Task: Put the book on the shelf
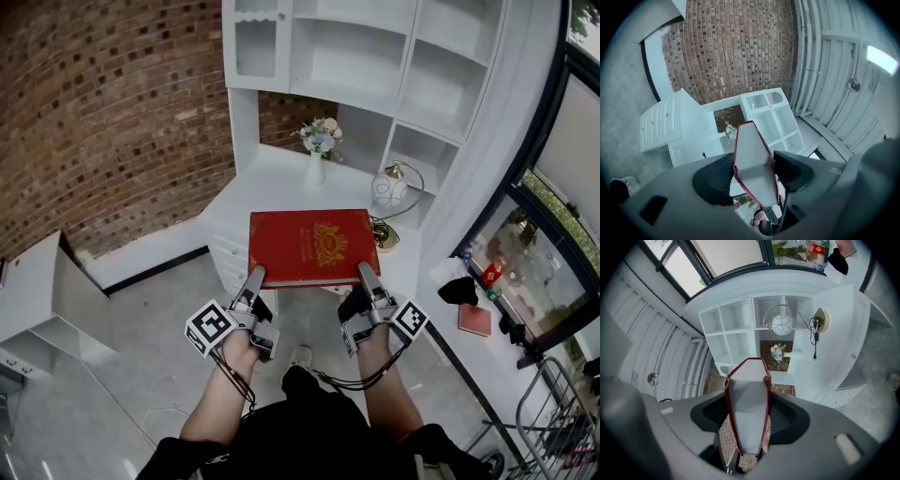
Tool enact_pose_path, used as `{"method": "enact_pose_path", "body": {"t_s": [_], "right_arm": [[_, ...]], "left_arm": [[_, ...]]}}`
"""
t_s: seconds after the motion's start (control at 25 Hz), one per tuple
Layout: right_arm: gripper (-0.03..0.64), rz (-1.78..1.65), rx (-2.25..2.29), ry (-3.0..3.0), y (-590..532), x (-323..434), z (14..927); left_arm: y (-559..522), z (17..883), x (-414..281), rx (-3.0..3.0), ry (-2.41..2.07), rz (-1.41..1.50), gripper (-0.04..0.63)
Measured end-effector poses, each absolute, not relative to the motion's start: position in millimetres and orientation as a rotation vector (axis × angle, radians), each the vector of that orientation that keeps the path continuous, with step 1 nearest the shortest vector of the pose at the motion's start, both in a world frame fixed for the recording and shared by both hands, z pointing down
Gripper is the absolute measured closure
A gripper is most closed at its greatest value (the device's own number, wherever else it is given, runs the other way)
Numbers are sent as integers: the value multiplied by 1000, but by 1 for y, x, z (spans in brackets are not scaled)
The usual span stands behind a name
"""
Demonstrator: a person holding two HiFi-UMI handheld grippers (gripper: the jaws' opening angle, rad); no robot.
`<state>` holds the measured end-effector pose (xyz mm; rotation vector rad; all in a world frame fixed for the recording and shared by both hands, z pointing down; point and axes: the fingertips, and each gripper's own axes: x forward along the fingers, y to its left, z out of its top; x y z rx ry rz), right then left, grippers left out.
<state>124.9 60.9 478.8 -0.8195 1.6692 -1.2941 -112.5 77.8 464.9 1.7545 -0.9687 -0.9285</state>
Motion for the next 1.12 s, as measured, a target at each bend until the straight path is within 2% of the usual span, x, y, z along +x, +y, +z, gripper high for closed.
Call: {"method": "enact_pose_path", "body": {"t_s": [1.12], "right_arm": [[356, -1230, -769, 1646, -256, 126, 443]], "left_arm": [[-255, 435, -103, 1832, -944, -883, 327]]}}
